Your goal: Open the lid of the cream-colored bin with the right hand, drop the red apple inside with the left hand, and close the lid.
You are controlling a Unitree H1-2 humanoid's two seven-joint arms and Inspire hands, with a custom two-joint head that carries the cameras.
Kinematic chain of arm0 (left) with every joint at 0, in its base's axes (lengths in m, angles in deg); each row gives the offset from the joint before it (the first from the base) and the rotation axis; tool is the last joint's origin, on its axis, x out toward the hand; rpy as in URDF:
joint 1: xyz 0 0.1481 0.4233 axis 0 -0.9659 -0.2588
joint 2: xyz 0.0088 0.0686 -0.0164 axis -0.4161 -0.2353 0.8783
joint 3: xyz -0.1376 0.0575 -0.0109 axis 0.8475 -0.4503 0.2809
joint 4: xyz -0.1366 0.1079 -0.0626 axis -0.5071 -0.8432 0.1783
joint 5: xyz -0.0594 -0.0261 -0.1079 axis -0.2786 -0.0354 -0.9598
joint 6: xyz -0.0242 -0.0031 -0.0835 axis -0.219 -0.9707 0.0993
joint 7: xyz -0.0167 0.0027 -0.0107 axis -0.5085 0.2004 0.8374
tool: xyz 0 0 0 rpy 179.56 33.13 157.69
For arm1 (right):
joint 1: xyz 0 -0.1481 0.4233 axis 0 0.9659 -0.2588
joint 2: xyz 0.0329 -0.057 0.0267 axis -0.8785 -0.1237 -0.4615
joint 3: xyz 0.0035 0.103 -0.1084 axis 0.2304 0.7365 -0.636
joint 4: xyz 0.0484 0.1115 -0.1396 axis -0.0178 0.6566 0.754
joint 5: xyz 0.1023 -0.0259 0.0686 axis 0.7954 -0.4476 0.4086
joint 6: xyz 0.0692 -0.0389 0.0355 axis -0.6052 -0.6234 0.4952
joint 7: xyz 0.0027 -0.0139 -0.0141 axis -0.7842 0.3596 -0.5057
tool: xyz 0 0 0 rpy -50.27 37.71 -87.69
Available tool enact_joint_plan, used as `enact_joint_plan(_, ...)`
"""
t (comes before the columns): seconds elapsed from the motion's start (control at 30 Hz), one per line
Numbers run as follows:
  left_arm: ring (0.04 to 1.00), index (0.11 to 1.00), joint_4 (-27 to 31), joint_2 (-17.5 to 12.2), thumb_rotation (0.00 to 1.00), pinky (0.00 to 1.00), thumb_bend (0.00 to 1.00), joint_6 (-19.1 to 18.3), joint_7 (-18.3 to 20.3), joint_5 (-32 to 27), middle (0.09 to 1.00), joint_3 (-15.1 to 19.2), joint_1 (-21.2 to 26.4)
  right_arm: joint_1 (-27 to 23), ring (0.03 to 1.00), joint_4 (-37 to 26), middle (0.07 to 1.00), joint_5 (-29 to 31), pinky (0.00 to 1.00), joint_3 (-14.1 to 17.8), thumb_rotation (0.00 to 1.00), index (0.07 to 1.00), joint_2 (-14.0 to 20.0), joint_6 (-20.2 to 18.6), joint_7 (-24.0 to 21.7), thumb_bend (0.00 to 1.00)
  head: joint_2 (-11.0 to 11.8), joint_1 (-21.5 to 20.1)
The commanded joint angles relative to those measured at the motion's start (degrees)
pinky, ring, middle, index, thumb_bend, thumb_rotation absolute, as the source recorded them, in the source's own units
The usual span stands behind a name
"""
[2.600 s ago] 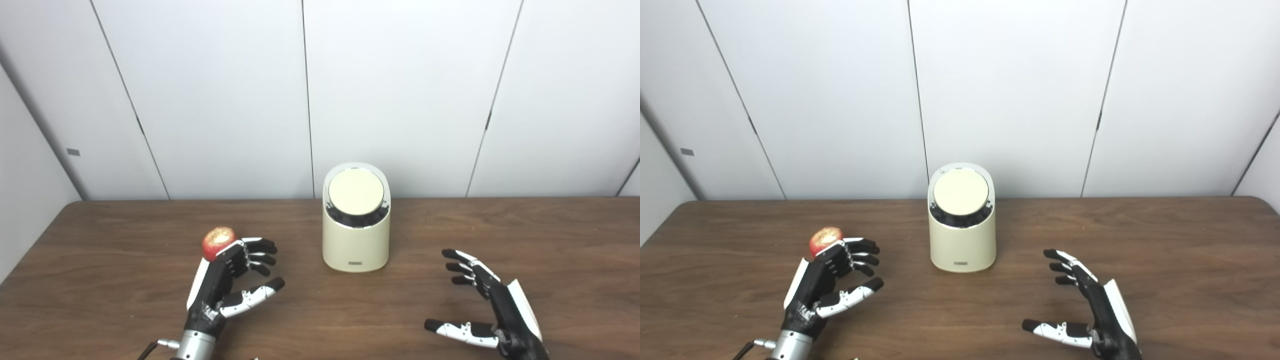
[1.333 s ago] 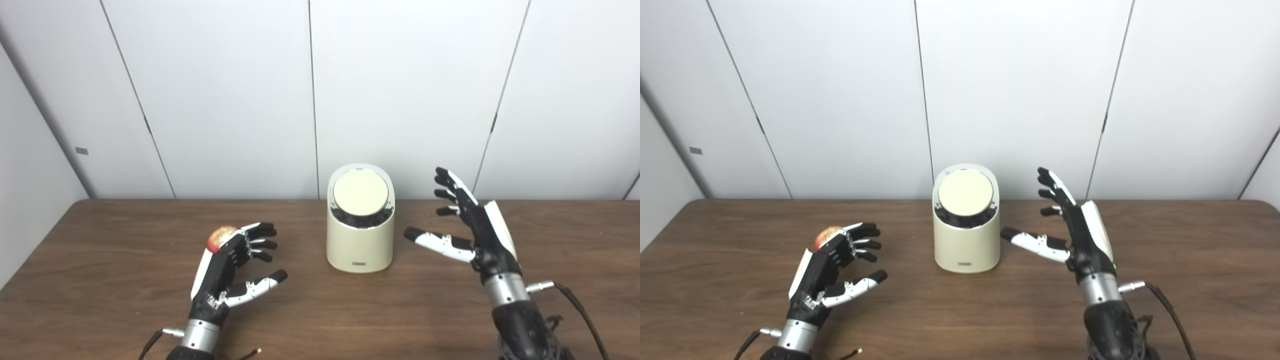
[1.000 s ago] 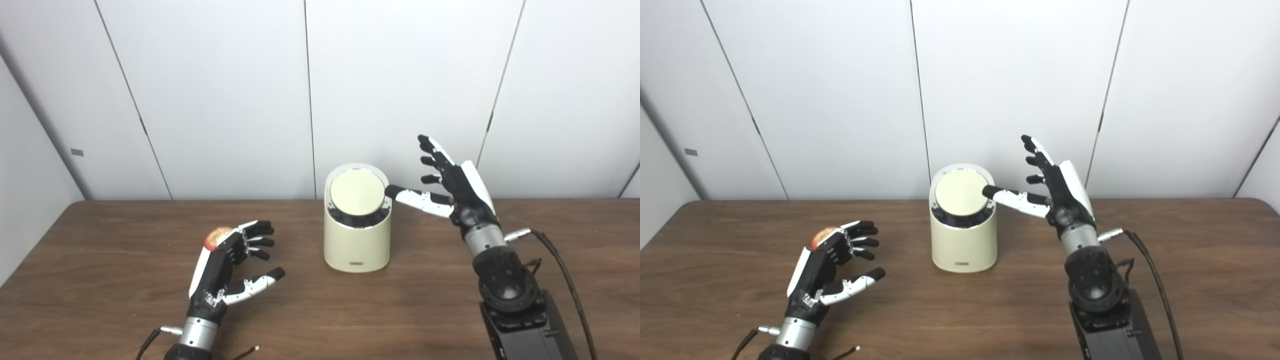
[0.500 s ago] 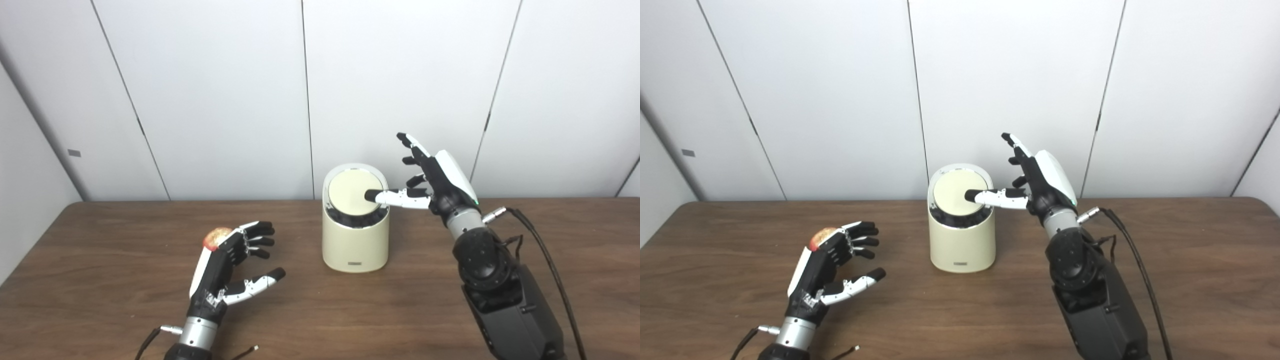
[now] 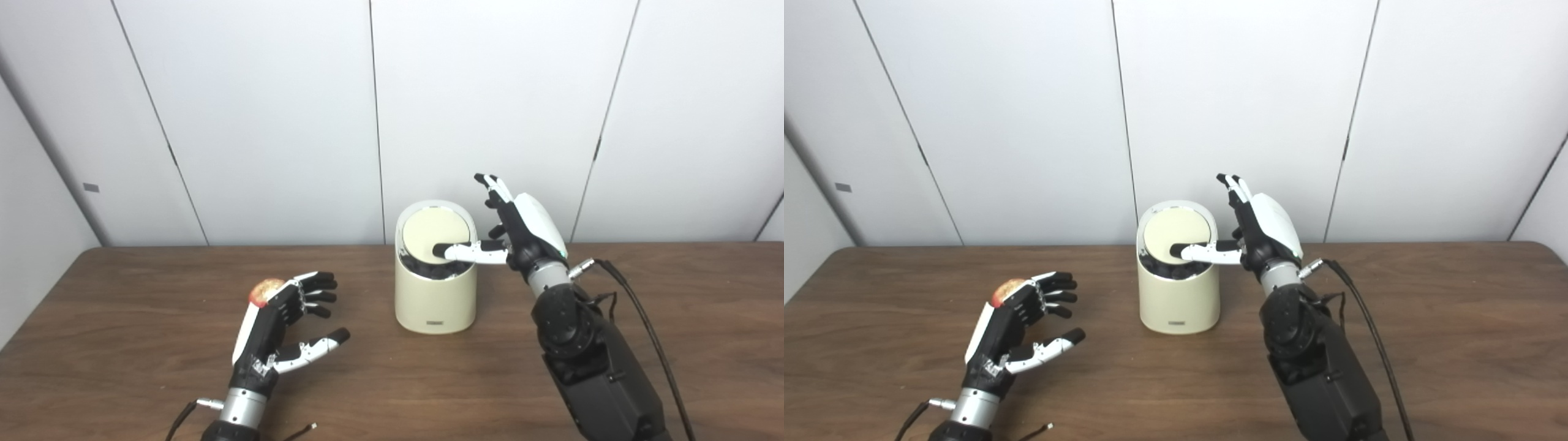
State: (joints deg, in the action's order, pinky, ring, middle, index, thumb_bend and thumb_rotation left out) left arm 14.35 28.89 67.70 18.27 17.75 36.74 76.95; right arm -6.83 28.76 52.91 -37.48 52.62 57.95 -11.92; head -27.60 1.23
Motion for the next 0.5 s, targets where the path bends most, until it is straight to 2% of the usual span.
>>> enact_joint_plan(0.0, 0.686, 0.746, -2.7, 1.4, 0.01, 0.59, 0.68, 1.0, -0.6, -0.1, 0.728, -0.7, -3.1, -4.4, 0.887, -0.3, 0.998, -1.2, 0.64, -0.1, 0.44, 0.967, -0.1, 0.5, 1.6, 0.89, -0.1, 0.1)
enact_joint_plan(0.33, 0.683, 0.747, -1.6, 1.7, 0.02, 0.58, 0.68, 0.5, -0.8, 0.3, 0.727, -0.9, -3.6, -7.4, 0.921, 3.1, 0.99, -3.4, 0.68, -1.1, 0.45, 0.963, 0.4, 0.8, 1.7, 0.9, -0.5, 0.5)
enact_joint_plan(0.47, 0.683, 0.746, -1.5, 1.8, 0.03, 0.58, 0.68, 0.6, -0.9, 0.4, 0.728, -1.0, -3.6, -8.6, 0.923, 4.5, 0.987, -5.3, 0.69, -1.8, 0.44, 0.961, 0.9, -0.4, 1.6, 0.9, -0.6, 0.6)
